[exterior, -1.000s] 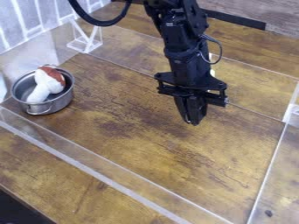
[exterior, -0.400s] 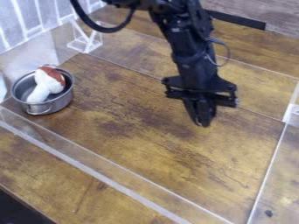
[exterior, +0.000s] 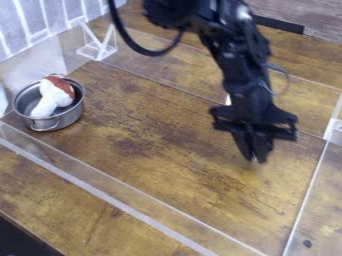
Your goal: Move the green spoon to the right
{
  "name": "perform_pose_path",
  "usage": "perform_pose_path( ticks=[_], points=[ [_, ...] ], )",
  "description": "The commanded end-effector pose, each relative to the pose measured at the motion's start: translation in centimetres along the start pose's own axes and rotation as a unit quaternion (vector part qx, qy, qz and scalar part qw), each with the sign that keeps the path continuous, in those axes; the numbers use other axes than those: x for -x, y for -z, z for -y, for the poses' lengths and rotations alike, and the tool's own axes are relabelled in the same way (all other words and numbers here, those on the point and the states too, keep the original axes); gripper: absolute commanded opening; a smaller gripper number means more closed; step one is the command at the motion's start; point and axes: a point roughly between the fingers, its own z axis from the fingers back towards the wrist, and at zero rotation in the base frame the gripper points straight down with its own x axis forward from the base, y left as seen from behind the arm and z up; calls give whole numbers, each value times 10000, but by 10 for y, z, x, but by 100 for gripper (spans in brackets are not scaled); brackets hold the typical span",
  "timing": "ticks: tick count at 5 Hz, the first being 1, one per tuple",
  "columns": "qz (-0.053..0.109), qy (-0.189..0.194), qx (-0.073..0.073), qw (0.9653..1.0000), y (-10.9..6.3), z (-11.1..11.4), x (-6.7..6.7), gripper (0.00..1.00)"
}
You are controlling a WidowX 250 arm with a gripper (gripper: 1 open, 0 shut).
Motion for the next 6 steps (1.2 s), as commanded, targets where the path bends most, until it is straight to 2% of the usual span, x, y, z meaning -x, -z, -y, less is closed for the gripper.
perform_pose_path(
  ticks=[1, 5, 6],
  points=[
    [271, -40, 56, 9996, -12, 9, -15, 100],
    [101, 311, 143, 9994, 0, 28, -15, 100],
    [78, 319, 165, 9993, -5, 17, -13, 100]
  ],
)
